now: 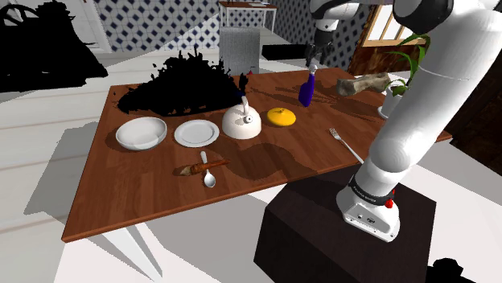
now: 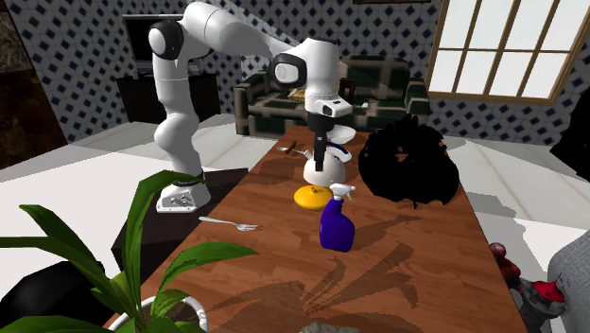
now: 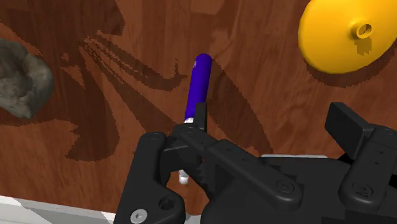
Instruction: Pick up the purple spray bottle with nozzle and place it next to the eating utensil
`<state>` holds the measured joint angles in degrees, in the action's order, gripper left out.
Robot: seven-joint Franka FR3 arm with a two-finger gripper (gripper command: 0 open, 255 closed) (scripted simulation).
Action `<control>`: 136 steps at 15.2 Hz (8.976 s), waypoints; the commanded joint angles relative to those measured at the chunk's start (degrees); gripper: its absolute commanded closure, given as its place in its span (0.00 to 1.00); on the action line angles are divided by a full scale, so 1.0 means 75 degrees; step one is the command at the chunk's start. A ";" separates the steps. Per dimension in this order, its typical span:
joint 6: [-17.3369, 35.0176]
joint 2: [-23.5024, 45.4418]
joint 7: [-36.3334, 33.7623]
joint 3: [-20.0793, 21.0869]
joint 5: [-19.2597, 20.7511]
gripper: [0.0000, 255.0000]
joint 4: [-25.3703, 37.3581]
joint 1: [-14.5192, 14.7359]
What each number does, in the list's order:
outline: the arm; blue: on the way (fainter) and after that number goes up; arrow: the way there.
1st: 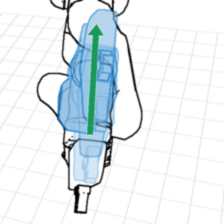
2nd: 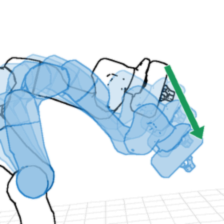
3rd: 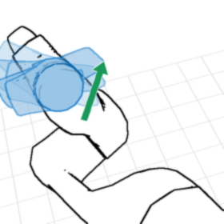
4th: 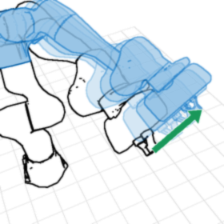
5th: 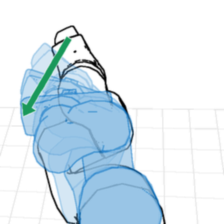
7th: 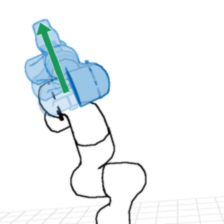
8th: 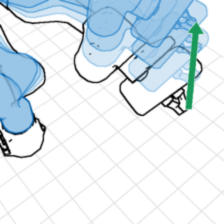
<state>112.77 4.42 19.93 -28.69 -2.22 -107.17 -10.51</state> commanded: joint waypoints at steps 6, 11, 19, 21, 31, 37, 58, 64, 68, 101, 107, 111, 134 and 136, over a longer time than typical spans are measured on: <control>-0.0279 0.1966 0.0823 -0.0182 -0.1148 0.00 0.2007 -0.0840; 0.0173 0.2105 0.0884 -0.0130 -0.1237 0.00 0.1677 -0.0857; 0.0398 0.2192 0.0921 -0.0105 -0.1295 0.00 0.1526 -0.0866; 0.0397 0.2192 0.0921 -0.0105 -0.1294 0.00 0.1527 -0.0866; 0.0398 0.2192 0.0921 -0.0105 -0.1295 1.00 0.1526 -0.0866; -0.0150 0.2037 0.0841 -0.0154 -0.1185 1.00 0.1942 -0.0860; -0.1163 -0.0713 -0.1134 0.0218 0.0320 1.00 0.0602 0.0433; -0.1545 -0.1942 -0.2325 0.0860 0.0826 1.00 -0.0161 0.0861; -0.1881 -0.2588 -0.3075 0.1358 0.0971 1.00 -0.0474 0.1082; -0.4695 -0.2937 -0.8804 0.5528 0.0009 1.00 0.1845 0.2802; -0.4044 -0.3255 -0.8764 0.5506 -0.0047 1.00 0.0882 0.2820; -0.3625 -0.3428 -0.8745 0.5501 -0.0079 1.00 0.0292 0.2835; -0.1282 -0.3883 -0.8713 0.5572 -0.0209 1.00 -0.2499 0.2917; -0.1077 -0.3881 -0.8716 0.5585 -0.0217 1.00 -0.2702 0.2923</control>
<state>103.77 -24.62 -45.37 13.10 -3.78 -126.48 11.35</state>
